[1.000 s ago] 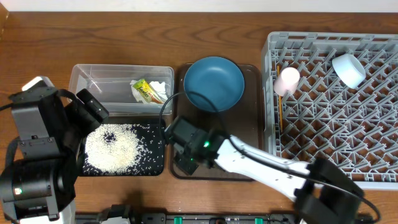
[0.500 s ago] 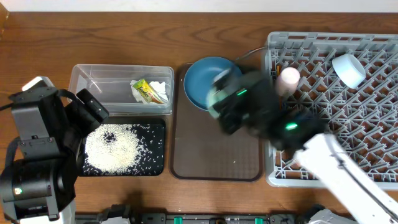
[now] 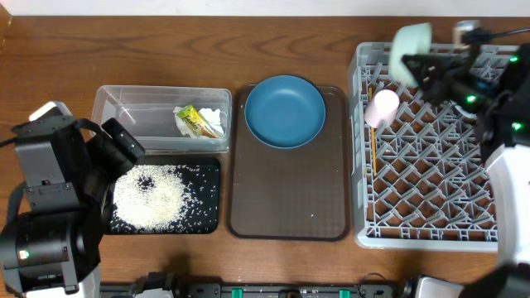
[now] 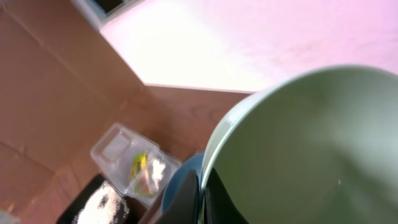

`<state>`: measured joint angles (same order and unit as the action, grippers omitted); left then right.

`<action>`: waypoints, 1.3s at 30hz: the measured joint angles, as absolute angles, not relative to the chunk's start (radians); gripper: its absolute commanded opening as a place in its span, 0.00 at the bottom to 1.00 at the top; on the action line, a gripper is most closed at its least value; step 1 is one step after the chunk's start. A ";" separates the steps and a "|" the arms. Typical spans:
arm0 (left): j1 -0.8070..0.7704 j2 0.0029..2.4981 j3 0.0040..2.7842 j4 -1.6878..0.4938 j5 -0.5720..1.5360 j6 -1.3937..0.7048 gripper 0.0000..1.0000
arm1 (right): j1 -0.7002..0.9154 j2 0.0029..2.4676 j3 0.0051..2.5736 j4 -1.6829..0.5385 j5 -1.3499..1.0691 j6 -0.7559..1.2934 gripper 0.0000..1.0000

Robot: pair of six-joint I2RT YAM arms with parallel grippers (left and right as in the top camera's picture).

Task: Sort waste into correct bins and load items into the dishwasher rack
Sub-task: 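Lift the green bowl and carry it to the rack's back edge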

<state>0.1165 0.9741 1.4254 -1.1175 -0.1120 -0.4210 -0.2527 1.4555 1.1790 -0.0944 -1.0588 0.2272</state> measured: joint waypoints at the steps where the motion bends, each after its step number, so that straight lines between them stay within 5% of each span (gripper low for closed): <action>1: 0.116 0.974 1.425 -1.119 -0.112 -0.421 0.94 | -0.274 1.483 1.179 -0.040 -1.086 0.246 0.01; 18: 0.117 0.974 1.425 -1.118 -0.112 -0.421 0.94 | -0.323 2.050 1.178 0.979 -1.201 0.798 0.01; 39: 0.117 0.974 1.425 -1.119 -0.112 -0.421 0.94 | -0.347 2.153 1.185 1.026 -1.208 0.936 0.01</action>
<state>0.1165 0.9745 1.4254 -1.1187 -0.1120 -0.4210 -0.3466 2.1529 1.1854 1.0256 -1.2083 0.9356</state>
